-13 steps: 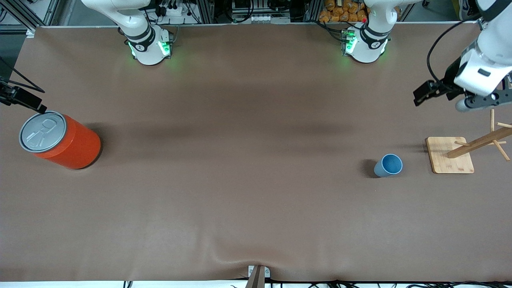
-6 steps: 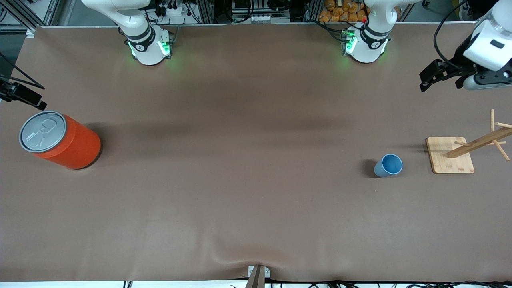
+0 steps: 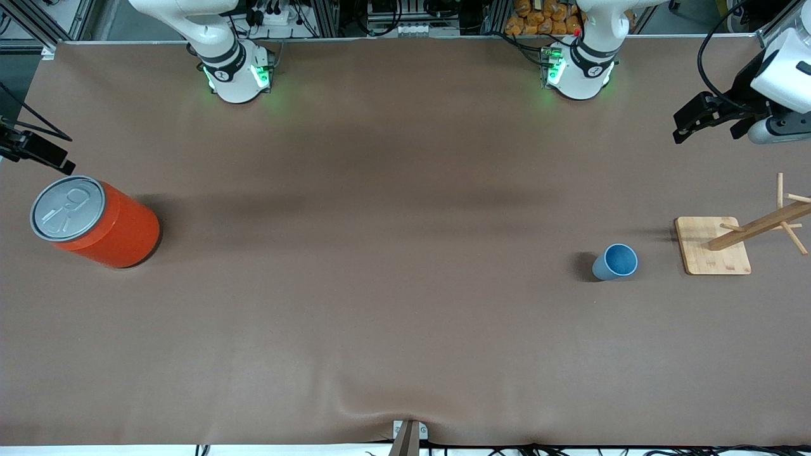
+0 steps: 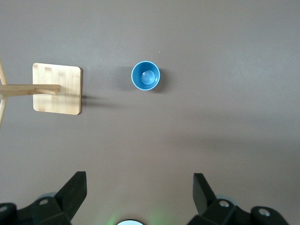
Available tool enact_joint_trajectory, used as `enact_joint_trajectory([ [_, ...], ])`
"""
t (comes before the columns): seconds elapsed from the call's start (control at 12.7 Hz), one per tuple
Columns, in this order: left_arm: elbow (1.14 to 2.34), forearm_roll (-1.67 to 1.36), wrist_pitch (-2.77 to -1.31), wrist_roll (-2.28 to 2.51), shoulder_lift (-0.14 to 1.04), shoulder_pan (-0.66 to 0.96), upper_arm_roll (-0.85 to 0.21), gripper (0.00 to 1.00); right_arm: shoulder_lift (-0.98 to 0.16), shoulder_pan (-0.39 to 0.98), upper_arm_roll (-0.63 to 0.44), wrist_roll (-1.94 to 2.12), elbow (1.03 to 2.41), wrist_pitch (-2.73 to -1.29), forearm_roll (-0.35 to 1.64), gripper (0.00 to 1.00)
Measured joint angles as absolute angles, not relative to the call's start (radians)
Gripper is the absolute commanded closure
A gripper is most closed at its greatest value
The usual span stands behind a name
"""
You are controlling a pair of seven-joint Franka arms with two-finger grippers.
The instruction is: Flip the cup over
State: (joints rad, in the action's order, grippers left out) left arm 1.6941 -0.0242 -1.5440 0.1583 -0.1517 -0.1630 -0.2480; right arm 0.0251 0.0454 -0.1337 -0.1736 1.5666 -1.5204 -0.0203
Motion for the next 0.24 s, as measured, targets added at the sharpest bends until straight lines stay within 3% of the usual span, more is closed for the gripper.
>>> enact_joint_trajectory([
  [0.24, 1.681, -0.024, -1.544, 0.158, -0.146, -0.163, -0.248, 0.0, 0.025, 0.045, -0.133, -0.176, 1.567, -1.521, -0.02, 0.0],
])
